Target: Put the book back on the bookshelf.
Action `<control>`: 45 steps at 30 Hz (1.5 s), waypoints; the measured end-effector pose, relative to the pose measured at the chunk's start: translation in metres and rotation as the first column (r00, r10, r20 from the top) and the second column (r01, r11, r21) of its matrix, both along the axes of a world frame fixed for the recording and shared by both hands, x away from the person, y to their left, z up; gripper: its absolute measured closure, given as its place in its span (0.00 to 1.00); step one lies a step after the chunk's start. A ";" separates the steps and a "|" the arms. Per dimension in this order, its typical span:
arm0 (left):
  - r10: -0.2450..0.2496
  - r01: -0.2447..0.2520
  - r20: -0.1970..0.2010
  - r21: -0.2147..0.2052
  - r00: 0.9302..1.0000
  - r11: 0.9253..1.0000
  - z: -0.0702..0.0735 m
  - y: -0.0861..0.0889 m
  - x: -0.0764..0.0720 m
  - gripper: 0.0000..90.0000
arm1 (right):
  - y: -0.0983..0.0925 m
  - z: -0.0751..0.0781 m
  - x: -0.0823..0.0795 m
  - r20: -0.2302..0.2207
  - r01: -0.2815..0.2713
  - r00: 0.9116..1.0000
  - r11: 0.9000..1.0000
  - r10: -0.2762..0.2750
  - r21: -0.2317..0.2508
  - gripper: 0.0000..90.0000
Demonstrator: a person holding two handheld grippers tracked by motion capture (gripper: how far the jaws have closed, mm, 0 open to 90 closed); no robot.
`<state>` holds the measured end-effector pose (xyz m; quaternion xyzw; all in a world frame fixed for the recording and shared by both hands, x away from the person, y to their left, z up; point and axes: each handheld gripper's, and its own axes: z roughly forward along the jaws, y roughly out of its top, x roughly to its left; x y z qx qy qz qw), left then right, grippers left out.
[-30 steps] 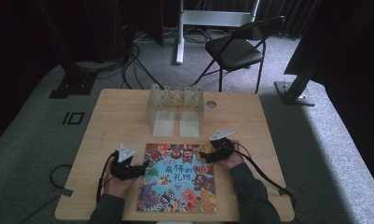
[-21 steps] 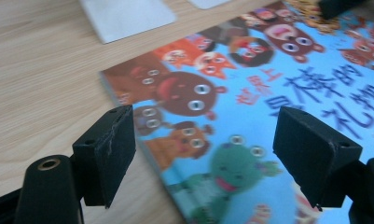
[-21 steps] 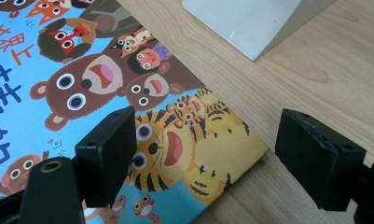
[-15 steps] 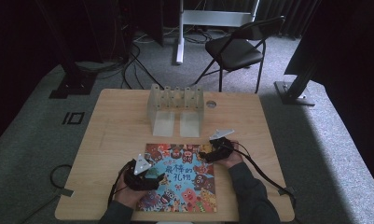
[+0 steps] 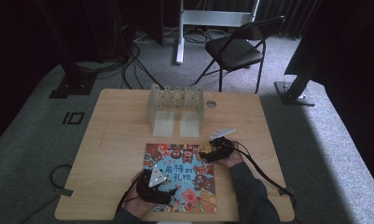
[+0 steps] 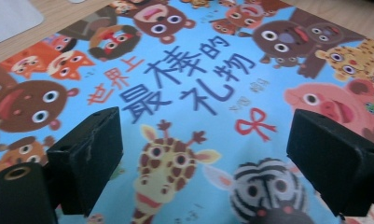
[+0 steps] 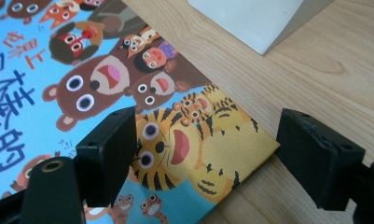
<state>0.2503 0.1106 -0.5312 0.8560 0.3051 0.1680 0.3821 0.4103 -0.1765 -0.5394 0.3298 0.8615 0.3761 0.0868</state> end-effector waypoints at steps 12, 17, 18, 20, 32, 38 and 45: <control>-0.140 0.134 0.059 0.088 0.988 0.987 -0.002 -0.023 -0.029 0.07 | -0.004 0.005 0.002 -0.027 0.012 1.000 0.999 -0.011 0.053 0.24; -0.174 0.166 0.063 0.112 0.983 0.980 -0.005 -0.028 -0.035 0.04 | -0.006 0.009 0.003 -0.034 0.020 0.999 0.997 -0.017 0.081 0.24; -0.188 0.178 0.074 0.133 0.979 0.975 -0.006 -0.031 -0.038 0.04 | -0.007 0.010 0.003 -0.034 0.021 0.999 0.996 -0.018 0.086 0.24; -0.198 0.187 0.079 0.132 0.977 0.973 -0.006 -0.032 -0.039 0.03 | -0.007 0.012 0.002 -0.033 0.023 0.999 0.996 -0.020 0.092 0.24; -0.240 0.218 0.097 0.196 0.966 0.956 -0.010 -0.042 -0.045 0.03 | -0.011 0.026 0.002 -0.030 0.023 0.999 0.989 -0.019 0.148 0.24; -0.225 0.199 0.122 0.193 0.967 0.961 -0.007 -0.042 -0.043 0.03 | -0.012 0.036 0.002 -0.024 0.011 1.000 0.985 -0.007 0.175 0.24; -0.222 0.191 0.153 0.197 0.963 0.962 -0.007 -0.048 -0.045 0.05 | -0.013 0.040 0.004 -0.040 0.012 0.999 0.979 -0.004 0.206 0.24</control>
